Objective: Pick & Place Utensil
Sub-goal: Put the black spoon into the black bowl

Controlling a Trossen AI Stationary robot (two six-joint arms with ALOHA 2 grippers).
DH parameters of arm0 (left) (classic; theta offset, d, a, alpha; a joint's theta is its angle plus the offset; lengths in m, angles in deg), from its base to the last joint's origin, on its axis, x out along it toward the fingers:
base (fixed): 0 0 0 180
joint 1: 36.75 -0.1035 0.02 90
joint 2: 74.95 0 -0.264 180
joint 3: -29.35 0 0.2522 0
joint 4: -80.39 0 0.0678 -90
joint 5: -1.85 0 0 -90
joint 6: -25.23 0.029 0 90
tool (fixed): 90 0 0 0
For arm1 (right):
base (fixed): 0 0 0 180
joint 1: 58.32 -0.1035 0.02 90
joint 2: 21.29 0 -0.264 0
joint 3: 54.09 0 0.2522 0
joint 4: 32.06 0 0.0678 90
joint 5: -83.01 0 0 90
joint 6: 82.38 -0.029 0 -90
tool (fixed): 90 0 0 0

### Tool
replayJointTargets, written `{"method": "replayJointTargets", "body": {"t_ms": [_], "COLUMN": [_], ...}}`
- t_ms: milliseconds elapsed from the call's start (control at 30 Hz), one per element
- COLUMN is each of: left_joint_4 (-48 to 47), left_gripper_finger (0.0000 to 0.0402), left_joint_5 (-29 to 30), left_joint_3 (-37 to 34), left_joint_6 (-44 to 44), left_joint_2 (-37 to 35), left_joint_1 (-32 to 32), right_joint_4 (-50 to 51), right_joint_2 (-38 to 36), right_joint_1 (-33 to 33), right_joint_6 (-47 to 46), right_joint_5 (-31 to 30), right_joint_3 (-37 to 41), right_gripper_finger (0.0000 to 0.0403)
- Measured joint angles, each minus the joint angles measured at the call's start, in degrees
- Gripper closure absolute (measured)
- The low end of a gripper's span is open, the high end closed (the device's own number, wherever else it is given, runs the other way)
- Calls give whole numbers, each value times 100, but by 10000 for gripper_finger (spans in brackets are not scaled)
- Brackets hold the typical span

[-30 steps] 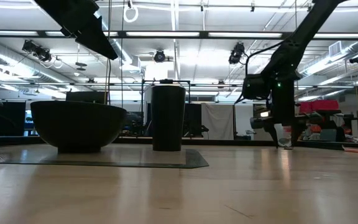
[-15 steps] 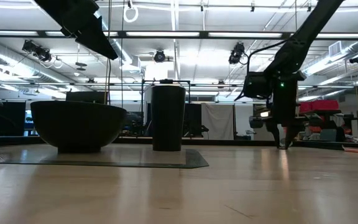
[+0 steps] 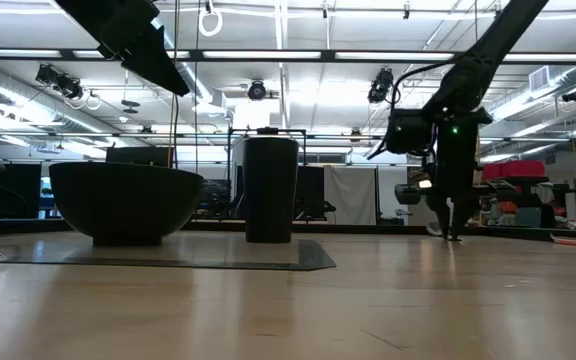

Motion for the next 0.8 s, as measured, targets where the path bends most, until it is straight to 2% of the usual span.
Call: {"method": "replayJointTargets", "body": {"t_ms": [300,533,667,800], "left_joint_4": [2,4,7,19], "left_gripper_finger": [268,268,268,268], "left_joint_5": [0,2,2,2], "left_joint_3": [0,0,0,0], "left_joint_6": [0,-2,-2,-4], "left_joint_2": [0,0,2,2], "left_joint_1": [0,0,0,2], "right_joint_4": [241,406,452,677], "right_joint_2": [-70,-527,-716,-713], "right_joint_1": [-774,-1397,-1685,-1933], "right_joint_6": [132,613,1187,1816], "right_joint_5": [345,1279,2097,2601], "right_joint_3": [-13,11,28,22], "right_gripper_finger": [352,350,353,356]}}
